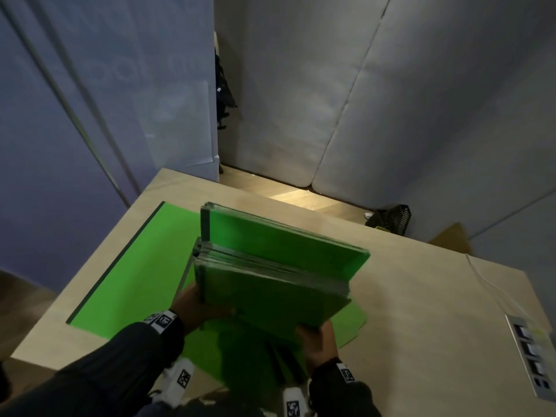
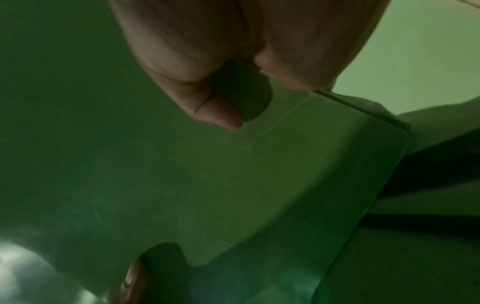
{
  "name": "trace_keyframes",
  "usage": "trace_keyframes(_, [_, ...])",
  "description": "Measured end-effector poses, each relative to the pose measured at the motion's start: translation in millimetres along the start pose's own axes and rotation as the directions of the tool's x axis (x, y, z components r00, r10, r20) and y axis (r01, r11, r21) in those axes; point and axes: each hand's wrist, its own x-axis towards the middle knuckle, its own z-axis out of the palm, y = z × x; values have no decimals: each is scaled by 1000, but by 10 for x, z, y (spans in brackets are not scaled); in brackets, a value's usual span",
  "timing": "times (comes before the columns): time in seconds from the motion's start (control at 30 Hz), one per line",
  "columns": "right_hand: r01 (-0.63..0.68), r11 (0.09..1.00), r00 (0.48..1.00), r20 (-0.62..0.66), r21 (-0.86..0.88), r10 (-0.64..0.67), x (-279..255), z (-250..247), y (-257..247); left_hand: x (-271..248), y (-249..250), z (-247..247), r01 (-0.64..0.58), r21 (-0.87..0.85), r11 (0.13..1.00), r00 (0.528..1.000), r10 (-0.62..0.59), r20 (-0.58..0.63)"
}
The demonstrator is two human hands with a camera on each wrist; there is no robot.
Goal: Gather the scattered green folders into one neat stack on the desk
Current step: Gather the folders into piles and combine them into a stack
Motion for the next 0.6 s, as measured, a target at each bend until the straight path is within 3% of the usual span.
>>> trace_keyframes(0.1, [-18,998,999,-38,65,20,13,-28,3,32,68,11,-6,-103,995,1000,8,15])
trace_keyframes(0.27, [169,972,982,59,165,-181,-133,-29,-220,-15,72,56,-48,-188,981,998,55,35])
trace_keyframes(0.47, [90,995,994,62,-39,-88,-125,29,-97,19,-229,12,51,-138,989,999,-50,10])
trace_keyframes(0.6, [-17,990,999,31,138,12,-67,-54,-189,88,-41,73,60,-331,942,998,-54,28])
